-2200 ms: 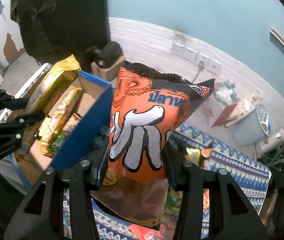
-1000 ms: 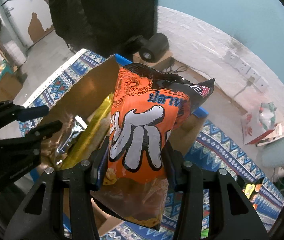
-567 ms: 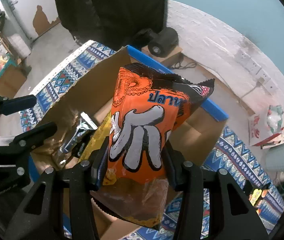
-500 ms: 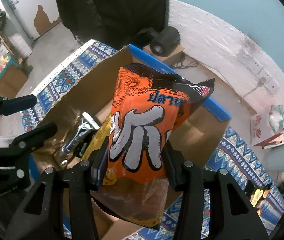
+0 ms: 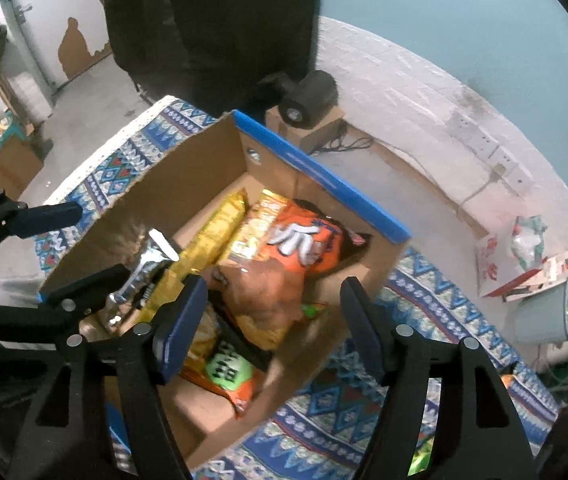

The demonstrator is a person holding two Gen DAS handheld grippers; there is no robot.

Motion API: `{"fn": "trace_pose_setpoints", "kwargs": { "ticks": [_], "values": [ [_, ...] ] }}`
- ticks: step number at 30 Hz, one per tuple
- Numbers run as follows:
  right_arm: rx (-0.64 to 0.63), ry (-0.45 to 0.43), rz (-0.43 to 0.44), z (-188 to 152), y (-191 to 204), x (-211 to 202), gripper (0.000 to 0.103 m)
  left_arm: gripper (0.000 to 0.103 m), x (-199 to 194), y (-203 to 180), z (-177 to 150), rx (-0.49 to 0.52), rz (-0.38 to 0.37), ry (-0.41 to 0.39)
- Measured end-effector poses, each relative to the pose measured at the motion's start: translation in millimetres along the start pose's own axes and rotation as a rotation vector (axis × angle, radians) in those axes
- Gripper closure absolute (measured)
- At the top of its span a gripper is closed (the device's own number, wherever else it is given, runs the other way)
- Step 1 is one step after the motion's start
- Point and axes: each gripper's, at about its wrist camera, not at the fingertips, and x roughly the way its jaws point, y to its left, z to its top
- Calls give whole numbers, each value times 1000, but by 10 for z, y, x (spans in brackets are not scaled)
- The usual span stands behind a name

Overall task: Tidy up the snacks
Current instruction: 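Move both grippers back over the remaining snack pile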

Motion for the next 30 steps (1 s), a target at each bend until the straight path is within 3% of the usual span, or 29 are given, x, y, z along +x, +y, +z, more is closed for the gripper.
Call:
{"fn": "trace_pose_setpoints", "kwargs": {
  "ticks": [17,21,30],
  "values": [
    [108,-18,-71,-489,-665,-391,27,43,-107,-554,59,107,-11,-16],
    [128,-17,-84,-624,-815,-470,27,37,-151,-702,88,136,-13,-33],
    [213,-30,-126,-982,-1251,-659,27,36,-180,-1131,148,213,-18,-40]
  ]
}}
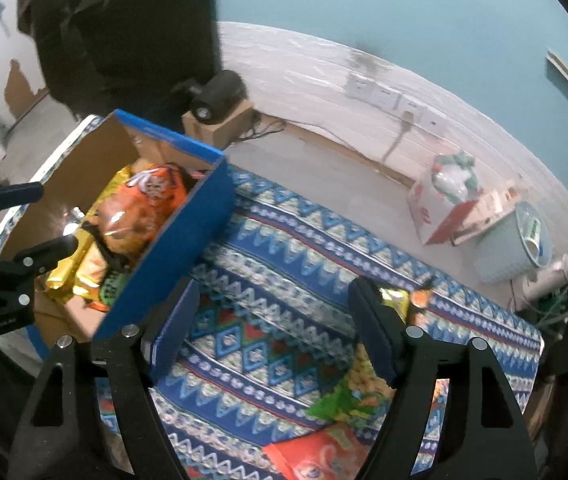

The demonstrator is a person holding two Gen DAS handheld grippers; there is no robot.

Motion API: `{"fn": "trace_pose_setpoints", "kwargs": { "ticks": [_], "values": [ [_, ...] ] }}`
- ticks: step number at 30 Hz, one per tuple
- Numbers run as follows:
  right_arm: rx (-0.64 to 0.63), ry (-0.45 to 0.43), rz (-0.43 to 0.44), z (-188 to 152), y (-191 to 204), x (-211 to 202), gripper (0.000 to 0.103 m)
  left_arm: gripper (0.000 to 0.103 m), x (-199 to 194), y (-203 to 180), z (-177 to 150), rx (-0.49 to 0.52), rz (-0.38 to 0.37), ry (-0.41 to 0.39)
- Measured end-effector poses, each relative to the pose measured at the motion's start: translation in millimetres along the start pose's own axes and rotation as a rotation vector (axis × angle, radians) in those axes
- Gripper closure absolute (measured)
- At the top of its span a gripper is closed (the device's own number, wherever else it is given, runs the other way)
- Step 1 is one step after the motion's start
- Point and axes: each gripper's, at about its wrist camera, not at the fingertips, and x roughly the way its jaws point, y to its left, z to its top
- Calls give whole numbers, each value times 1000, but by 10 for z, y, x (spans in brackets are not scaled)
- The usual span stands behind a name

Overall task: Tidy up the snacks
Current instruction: 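Move both grippers back over the remaining snack pile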

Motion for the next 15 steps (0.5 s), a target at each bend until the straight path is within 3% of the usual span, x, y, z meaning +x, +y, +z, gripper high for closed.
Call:
{"fn": "trace_pose_setpoints", "kwargs": {
  "ticks": [15],
  "values": [
    [176,40,-77,-547,-972,-3,27,32,133,-939,268,147,-46,21]
  ]
}}
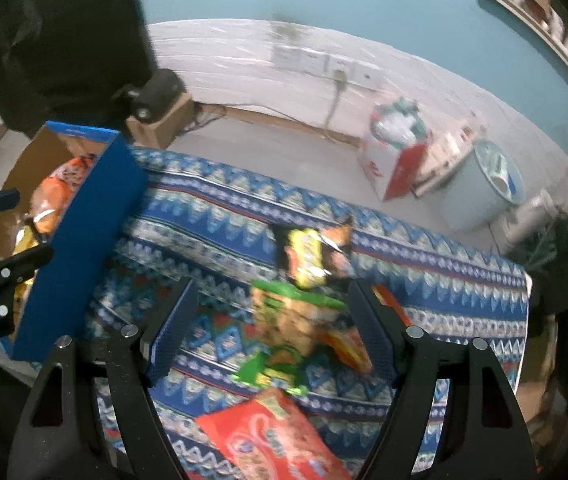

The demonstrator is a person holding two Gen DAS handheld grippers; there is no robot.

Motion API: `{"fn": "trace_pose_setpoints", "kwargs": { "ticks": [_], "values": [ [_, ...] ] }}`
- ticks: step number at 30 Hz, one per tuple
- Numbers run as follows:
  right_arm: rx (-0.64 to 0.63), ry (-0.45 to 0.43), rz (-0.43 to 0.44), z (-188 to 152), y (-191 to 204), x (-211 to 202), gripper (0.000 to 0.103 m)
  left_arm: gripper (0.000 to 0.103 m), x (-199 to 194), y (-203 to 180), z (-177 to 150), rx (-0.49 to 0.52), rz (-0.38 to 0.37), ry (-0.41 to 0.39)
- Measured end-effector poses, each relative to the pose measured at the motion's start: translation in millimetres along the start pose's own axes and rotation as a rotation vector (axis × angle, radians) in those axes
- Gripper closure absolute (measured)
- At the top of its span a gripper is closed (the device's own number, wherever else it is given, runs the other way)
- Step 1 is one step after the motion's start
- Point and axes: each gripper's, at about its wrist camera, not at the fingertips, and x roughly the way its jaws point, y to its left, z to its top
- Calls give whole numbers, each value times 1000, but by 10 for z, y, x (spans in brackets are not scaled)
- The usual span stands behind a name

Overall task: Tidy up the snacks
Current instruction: 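Move both grippers back over the remaining snack pile, then grasp the green peanut bag with the left gripper while the right grasps the red-orange stick snack bag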

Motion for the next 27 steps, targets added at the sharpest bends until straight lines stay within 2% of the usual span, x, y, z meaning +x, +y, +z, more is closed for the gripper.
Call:
{"fn": "trace_pose_setpoints", "kwargs": {
  "ticks": [9,14,27],
  "values": [
    [130,42,-44,-205,-584,138,26,32,225,-476,179,79,-6,23],
    [185,84,-70,-272,-814,355,26,32,399,-635,245,96,-19,51],
    [251,188,-101,-337,-999,954,26,32,821,-772,320,105,-25,119]
  ]
}}
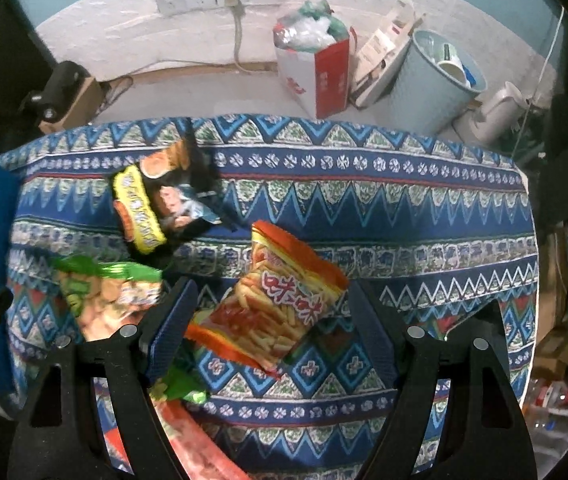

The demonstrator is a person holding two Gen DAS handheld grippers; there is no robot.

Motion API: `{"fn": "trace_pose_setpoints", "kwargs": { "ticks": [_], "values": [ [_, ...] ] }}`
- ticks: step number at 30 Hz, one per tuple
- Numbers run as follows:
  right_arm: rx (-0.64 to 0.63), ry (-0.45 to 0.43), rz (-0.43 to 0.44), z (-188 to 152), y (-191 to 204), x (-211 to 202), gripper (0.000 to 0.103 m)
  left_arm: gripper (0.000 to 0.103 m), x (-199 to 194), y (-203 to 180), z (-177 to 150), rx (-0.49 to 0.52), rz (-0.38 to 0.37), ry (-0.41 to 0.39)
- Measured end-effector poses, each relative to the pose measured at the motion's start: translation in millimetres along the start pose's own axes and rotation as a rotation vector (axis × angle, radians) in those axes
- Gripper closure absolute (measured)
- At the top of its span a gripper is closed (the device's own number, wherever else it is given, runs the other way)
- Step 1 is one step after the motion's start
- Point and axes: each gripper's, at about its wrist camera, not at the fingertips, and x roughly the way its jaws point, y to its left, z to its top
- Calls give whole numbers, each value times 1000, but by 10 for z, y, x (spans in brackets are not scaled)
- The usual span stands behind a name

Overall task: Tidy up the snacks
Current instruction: 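Grasp the green peanut bag with the left gripper while the right grasps the red-orange stick snack bag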

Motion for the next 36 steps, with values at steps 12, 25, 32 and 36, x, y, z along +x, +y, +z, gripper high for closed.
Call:
{"fn": "trace_pose_setpoints", "kwargs": {
  "ticks": [12,25,32,36],
  "values": [
    [-2,81,-19,-168,-84,282,26,28,-30,-191,34,-9,-66,28],
    [-60,103,45,-306,-178,416,60,23,-32,-459,157,-100,-208,74],
    [-51,33,-22,-367,-368,122,60,23,-3,-788,213,-74,-233,94],
    [-18,23,6,-405,-490,46,60,23,80,-979,247,-45,-194,115]
  ]
}}
